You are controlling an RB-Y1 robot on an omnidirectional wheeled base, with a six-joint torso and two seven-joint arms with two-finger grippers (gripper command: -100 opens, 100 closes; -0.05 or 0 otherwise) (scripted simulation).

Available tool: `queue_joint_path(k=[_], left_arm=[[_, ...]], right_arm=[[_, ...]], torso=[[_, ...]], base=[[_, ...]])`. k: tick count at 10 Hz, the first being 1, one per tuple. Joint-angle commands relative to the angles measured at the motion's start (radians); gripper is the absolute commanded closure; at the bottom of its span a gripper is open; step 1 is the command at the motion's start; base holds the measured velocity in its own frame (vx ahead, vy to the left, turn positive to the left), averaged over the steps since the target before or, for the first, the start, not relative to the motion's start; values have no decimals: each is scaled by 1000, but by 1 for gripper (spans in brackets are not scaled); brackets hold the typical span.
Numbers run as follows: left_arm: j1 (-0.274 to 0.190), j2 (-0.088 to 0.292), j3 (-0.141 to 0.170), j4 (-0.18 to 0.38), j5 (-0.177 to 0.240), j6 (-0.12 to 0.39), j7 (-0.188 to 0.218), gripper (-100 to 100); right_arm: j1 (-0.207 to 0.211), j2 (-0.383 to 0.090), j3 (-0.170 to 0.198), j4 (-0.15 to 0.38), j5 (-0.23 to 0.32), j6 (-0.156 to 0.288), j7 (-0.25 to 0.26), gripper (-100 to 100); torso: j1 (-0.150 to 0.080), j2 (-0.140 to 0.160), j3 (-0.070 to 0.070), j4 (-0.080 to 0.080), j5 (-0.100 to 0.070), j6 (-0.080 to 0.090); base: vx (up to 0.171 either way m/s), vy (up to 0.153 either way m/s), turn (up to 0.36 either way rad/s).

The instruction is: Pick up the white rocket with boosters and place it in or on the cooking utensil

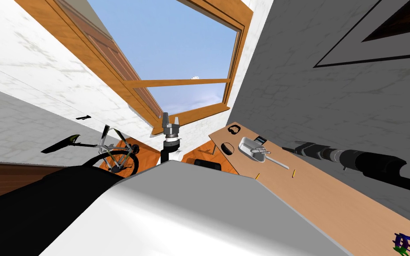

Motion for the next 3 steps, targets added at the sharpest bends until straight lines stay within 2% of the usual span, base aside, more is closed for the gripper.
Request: queue_joint_path(k=[1,3], left_arm=[[0,0,0,0,0,0,0,0],[0,0,0,0,0,0,0,0]], right_arm=[[0,0,0,0,0,0,0,0],[0,0,0,0,0,0,0,0]], torso=[[0,0,0,0,0,0],[0,0,0,0,0,0]], base=[[0,0,0],[0,0,0]])
